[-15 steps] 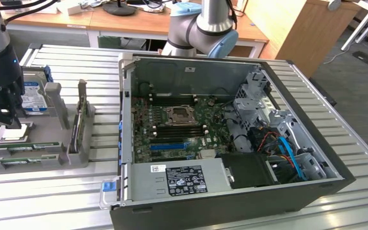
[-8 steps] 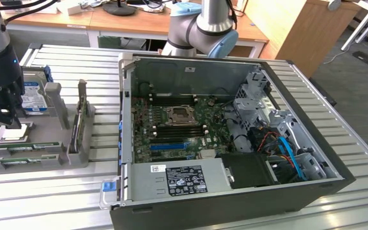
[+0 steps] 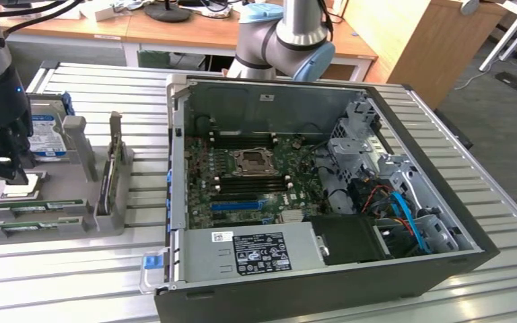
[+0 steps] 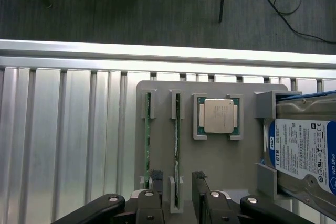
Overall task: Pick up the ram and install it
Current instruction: 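Pick up the ram and move it above insertion slot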
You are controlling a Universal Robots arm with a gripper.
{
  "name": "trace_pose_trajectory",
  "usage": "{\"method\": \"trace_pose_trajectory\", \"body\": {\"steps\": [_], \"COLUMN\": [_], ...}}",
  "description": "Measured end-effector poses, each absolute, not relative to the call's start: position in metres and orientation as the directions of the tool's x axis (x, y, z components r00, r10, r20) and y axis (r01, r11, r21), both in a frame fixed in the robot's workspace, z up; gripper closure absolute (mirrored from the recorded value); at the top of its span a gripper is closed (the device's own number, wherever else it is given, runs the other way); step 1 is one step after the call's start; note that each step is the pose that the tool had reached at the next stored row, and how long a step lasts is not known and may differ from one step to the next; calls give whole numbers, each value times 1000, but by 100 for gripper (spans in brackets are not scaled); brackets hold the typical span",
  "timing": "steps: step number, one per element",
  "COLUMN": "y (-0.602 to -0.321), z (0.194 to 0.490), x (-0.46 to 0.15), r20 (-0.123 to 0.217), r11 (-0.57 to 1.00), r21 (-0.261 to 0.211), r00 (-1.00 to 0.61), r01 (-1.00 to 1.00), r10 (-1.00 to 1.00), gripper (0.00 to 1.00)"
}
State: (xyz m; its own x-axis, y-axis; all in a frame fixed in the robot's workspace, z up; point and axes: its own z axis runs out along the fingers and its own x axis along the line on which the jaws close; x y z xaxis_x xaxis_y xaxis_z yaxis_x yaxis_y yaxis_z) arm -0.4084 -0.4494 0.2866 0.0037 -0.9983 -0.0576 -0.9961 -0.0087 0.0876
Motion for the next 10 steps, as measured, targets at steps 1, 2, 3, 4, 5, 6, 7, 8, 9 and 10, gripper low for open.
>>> {"method": "trace_pose_trajectory", "body": {"steps": [1, 2, 3, 4, 5, 6, 7, 8, 9, 10], "y": [-449, -449, -449, -449, -449, -449, -449, -449, -449, -449], "z": [287, 287, 287, 286, 286, 285, 285, 284, 283, 283], "x": [-408, -408, -408, -408, -408, -408, -408, -408, -408, -408], "r20": [-58, -58, -58, -58, -58, -58, -58, -58, -58, -58], "r11": [-9, -9, -9, -9, -9, -9, -9, -9, -9, -9], "r21": [88, 88, 88, 88, 88, 87, 88, 88, 87, 88], "r00": [4, 4, 4, 4, 4, 4, 4, 4, 4, 4], "r01": [-996, -996, -996, -996, -996, -996, -996, -996, -996, -996], "r10": [-998, -998, -998, -998, -998, -998, -998, -998, -998, -998], "gripper": [64, 64, 64, 64, 64, 64, 64, 64, 64, 64]}}
